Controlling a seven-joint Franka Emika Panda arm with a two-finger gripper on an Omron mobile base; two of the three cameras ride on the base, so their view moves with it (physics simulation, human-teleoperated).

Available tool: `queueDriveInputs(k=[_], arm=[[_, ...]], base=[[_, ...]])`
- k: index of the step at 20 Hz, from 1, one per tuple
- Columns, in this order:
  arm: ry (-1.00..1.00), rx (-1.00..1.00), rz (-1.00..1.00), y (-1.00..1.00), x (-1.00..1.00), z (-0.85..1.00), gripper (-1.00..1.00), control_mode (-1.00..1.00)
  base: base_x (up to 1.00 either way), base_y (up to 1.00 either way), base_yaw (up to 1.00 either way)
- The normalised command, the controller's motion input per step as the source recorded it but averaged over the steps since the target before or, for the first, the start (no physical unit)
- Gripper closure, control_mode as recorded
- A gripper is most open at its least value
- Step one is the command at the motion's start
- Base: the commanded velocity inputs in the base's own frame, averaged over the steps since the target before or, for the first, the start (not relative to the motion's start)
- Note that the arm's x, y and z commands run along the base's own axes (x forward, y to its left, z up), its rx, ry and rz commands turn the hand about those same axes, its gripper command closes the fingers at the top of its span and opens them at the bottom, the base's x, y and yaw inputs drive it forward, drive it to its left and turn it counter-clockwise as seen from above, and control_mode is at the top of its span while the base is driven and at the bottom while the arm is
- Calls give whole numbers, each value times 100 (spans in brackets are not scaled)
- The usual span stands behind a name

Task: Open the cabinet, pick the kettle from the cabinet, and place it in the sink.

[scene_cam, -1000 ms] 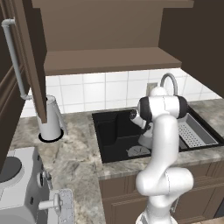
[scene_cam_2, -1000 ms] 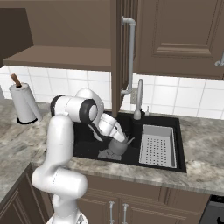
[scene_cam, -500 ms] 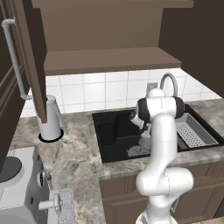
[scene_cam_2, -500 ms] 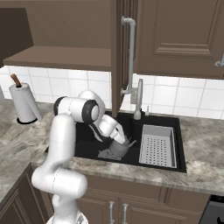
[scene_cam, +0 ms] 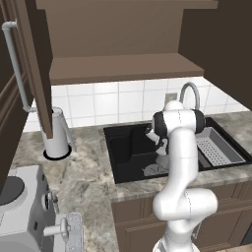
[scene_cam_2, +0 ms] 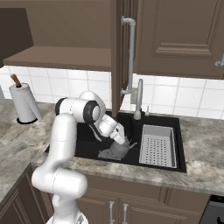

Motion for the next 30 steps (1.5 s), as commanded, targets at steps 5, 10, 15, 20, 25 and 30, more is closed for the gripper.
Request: queueDriveInputs(k=[5,10,15,20,25,30], arm=[[-3,1,-7,9,-19,-45,100,-100],[-4,0,-7,10,-23,-45,100,-100],[-2,0,-8,16,-25,-49,100,-100],[0,0,-8,23,-22,-53,100,-100],[0,0,-8,25,-15,-54,-100,-100],[0,0,-5,16,-20,-47,-100,-100]], base=[[0,0,0],[0,0,0],[0,0,0],[0,0,0],[0,0,0],[0,0,0]])
